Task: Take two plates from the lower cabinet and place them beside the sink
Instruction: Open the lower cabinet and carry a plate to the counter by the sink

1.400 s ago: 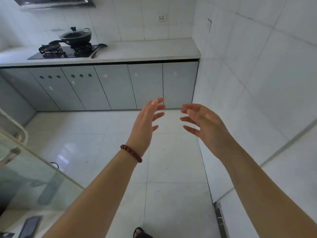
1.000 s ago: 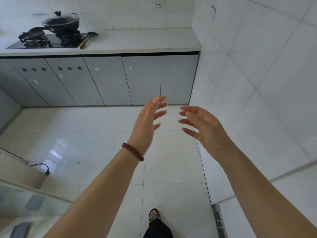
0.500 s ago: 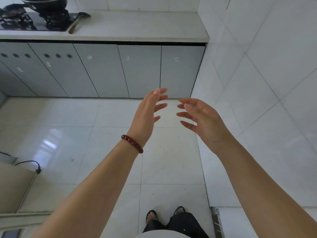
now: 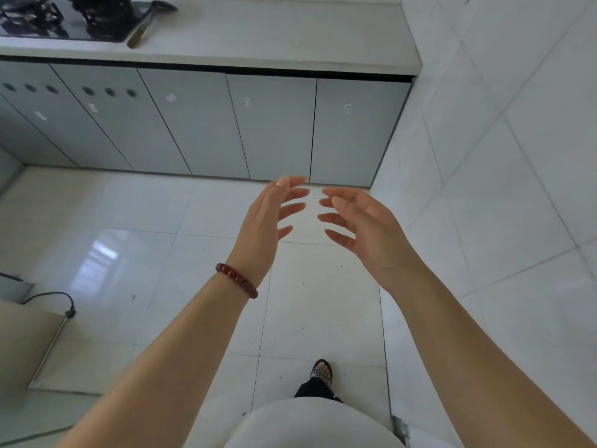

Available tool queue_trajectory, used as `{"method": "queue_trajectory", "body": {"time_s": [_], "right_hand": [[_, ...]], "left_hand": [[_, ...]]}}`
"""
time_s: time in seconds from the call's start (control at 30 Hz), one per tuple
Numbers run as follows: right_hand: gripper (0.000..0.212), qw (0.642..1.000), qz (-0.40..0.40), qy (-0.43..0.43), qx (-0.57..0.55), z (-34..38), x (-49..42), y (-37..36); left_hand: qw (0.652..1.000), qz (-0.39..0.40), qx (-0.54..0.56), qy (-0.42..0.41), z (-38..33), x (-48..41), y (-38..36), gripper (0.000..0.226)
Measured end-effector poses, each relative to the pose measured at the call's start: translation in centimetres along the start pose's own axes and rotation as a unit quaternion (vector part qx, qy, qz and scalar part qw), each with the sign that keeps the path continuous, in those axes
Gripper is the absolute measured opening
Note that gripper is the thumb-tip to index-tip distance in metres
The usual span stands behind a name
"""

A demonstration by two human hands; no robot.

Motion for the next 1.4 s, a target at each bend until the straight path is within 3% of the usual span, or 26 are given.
{"method": "queue_trajectory", "body": {"time_s": [0.4, 0.97, 1.4], "right_hand": [[0.012, 1.000, 0.004, -0.020, -0.009, 1.0, -9.1, 2.8], [0.011, 0.997, -0.066, -0.035, -0.036, 3.8, -26.0, 2.7], [0.012, 0.998, -0.036, -0.052, -0.029, 5.6, -38.9, 2.9]], "left_hand": [[1.000, -0.009, 0.003, -0.008, -0.9, -9.5, -2.0, 0.039], [0.998, 0.063, -0.025, 0.011, -3.0, -27.5, 0.6, 0.039], [0.999, 0.042, -0.023, 0.024, -4.2, -39.7, 1.8, 0.038]]}}
Point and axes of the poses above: each hand's wrist, its own x-axis away from the middle knuckle, its own y-axis out of the back of the hand, z = x × y, the point moved 10 cm from there along -x, towards the middle knuckle, and after that the axes turned 1 degree about -y, right-handed, at the moved point
